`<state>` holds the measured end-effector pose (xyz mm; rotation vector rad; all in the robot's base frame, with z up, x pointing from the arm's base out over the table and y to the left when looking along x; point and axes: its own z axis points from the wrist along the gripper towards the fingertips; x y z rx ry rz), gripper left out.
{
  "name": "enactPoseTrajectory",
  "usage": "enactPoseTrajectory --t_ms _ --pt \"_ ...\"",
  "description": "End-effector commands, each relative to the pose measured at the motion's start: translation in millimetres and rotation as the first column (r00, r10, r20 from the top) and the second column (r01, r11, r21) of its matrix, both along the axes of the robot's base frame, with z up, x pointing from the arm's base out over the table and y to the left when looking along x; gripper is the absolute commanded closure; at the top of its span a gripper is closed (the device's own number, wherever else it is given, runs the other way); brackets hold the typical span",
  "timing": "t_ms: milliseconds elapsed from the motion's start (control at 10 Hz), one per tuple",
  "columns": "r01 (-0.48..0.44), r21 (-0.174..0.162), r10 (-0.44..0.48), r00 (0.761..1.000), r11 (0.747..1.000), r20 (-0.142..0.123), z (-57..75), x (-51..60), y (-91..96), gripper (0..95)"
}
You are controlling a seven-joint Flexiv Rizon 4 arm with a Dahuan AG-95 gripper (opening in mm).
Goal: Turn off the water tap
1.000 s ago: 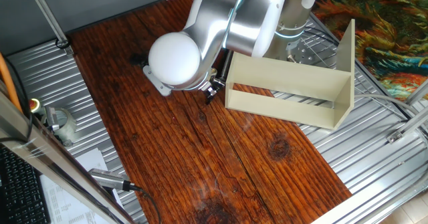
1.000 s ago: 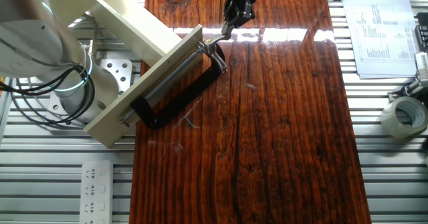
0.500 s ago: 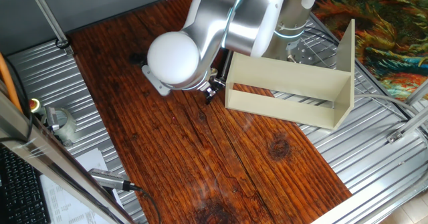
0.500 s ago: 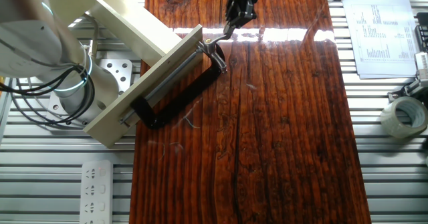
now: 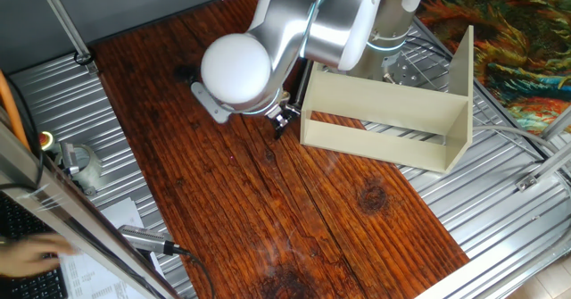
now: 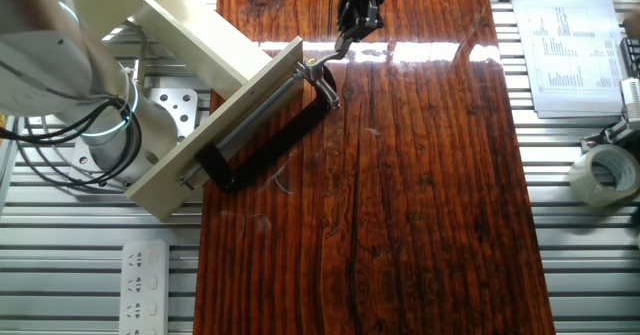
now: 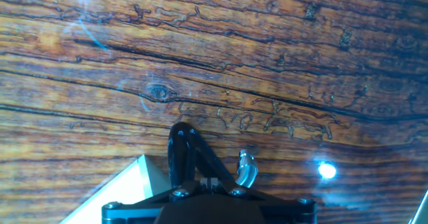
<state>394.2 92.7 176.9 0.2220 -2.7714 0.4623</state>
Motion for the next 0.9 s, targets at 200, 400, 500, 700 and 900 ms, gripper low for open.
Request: enactPoseTrajectory --t_ms 200,400,500,700,900 --pt "0.008 -0.007 -0.008 1.0 1.0 -0.003 2.4 -4.4 -7.8 95.0" --pt "0.021 -0.01 -0.021 1.0 1.0 0.001 1.4 -5.8 -9.1 95.0" --pt "0.019 -0.009 -0.019 1.0 1.0 0.001 1.6 -5.6 -8.9 95.0" --pt "0.015 -0.004 -0.014 1.0 1.0 0.015 1.1 -4.3 -9.1 95.0" --pt "0.005 0.0 -0.005 1.0 1.0 0.017 1.8 -4.1 -8.3 95.0"
